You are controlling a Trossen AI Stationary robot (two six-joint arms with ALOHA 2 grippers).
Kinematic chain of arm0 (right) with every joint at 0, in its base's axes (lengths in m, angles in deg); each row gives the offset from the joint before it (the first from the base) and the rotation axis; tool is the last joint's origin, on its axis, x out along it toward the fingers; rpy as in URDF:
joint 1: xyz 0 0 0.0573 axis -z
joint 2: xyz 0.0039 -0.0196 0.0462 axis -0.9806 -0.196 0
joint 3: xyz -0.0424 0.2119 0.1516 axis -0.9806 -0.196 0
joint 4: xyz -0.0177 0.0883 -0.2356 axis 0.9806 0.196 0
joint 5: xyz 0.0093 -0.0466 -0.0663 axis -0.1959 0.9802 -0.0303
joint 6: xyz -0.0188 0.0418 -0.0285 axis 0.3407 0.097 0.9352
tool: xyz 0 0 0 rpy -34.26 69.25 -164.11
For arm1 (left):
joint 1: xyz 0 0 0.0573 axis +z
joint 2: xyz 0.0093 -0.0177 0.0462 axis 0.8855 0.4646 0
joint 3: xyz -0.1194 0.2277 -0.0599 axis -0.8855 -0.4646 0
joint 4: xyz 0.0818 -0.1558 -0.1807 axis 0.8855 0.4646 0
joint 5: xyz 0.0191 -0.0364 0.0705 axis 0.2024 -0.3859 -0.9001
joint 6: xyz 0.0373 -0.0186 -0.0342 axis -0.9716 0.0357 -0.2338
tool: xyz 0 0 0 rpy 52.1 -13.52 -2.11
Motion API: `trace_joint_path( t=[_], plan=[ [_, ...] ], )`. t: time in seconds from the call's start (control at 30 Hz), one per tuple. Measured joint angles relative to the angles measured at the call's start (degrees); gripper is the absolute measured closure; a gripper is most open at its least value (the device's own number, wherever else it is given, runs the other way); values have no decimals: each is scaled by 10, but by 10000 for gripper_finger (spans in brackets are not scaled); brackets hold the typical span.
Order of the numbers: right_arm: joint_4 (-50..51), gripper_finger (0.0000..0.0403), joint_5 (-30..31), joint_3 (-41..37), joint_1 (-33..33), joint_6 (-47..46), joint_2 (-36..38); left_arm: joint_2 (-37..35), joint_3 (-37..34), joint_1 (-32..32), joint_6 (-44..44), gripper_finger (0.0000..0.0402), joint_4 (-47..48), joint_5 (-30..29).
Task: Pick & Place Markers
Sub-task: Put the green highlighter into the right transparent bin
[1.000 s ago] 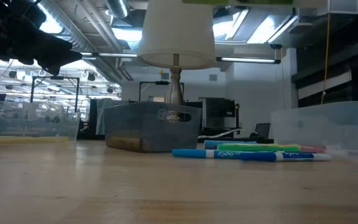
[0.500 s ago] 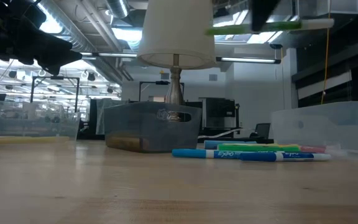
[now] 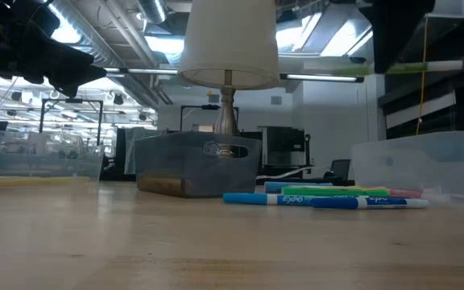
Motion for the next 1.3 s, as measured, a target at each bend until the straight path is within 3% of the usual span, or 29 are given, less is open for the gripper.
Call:
trace_joint_path(
  t=[0.4, 0.8, 1.3],
  plan=[
    [-7, 371, 5, -77, 23, -61, 56, 0, 0, 0, 0, 205, 0, 0],
    [-11, 371, -27, -163, 65, -86, 103, 0, 0, 0, 0, 205, 0, 0],
    [-108, 371, -59, -272, 114, -84, 121, 0, 0, 0, 0, 205, 0, 0]
  ],
)
